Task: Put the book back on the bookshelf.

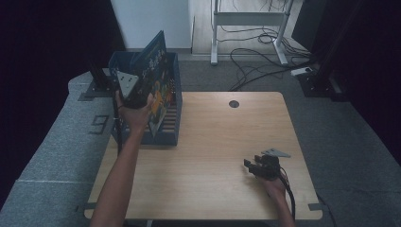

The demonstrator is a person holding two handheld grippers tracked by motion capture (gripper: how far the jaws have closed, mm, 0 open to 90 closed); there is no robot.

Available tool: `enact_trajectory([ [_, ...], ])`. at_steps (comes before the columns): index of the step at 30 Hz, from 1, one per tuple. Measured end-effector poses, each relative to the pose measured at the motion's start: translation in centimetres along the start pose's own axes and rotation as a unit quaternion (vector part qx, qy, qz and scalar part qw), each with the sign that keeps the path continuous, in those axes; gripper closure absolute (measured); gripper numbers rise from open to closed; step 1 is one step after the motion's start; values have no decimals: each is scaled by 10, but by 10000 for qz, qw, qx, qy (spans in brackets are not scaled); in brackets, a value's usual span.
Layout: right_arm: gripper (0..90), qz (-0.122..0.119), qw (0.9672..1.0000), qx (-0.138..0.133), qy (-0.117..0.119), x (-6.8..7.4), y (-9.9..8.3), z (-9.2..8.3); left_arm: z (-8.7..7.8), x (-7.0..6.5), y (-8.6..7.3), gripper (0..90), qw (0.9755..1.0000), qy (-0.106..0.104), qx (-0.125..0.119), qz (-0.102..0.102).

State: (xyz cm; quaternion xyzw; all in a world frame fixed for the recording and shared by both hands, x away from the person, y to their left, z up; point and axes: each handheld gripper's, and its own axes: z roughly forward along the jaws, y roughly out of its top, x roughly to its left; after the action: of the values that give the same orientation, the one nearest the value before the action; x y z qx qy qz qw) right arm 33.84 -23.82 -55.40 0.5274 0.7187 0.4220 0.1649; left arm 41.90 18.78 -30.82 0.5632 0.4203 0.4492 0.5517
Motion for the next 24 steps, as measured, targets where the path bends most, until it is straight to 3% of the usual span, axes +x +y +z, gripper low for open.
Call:
enact_trajectory([
  [24, 401, -40, 10000, -9, -9, 5, -1, 0, 29, -2, -21, 822, 9998, 89, 151, -47],
])
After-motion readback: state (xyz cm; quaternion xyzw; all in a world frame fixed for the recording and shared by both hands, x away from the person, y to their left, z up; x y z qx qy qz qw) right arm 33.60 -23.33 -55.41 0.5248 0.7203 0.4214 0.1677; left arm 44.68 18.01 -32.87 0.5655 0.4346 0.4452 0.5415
